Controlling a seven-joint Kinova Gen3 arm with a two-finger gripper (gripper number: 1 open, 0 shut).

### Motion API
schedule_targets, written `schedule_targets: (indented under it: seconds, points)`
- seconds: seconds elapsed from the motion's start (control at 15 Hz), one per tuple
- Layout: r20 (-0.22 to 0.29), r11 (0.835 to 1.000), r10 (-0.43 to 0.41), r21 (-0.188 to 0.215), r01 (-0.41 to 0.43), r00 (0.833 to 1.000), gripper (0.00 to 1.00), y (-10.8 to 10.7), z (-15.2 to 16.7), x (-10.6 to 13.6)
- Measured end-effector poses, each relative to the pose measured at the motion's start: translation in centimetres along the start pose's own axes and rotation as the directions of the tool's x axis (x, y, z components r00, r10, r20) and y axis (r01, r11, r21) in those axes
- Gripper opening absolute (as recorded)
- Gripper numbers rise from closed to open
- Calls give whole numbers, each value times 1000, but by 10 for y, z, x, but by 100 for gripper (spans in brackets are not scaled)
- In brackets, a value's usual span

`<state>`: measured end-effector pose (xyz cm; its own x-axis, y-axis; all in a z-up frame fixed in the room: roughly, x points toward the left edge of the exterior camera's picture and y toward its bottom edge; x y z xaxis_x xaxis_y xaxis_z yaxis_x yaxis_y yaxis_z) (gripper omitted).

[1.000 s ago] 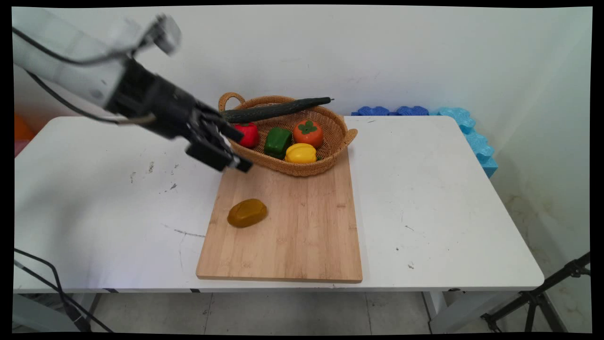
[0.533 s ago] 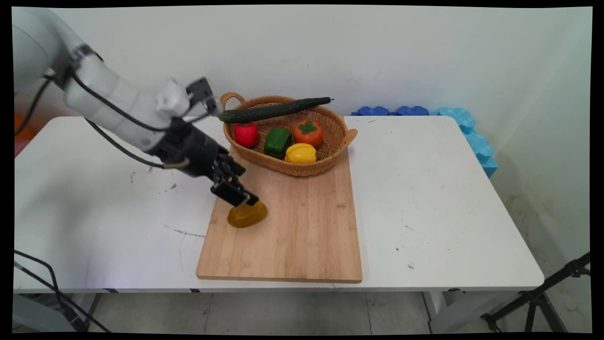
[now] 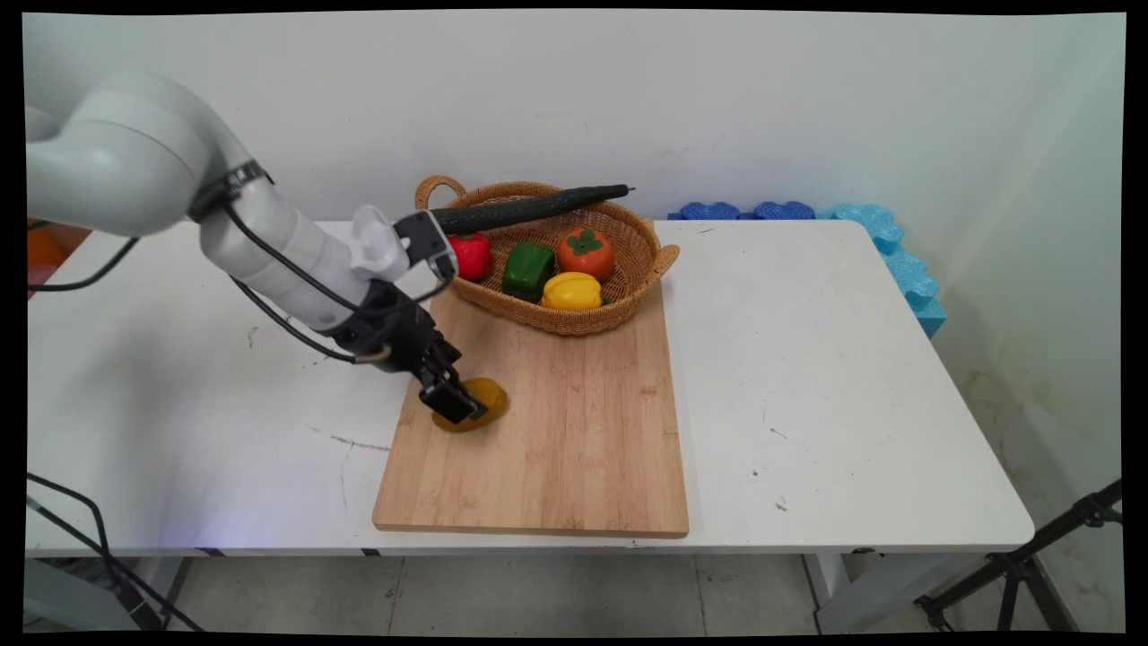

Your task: Pick up the potato from the cutting board

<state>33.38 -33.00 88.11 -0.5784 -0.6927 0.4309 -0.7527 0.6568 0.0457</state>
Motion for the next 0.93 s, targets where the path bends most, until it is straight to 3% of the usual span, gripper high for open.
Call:
schedule_targets:
  seconds: [0.73, 0.8, 0.93]
  points:
    - [65, 998, 27, 61, -31, 998, 100, 1, 43, 2]
    - [66, 997, 29, 62, -33, 997, 0, 1, 44, 2]
    - [67, 997, 35, 65, -39, 997, 0, 2, 46, 3]
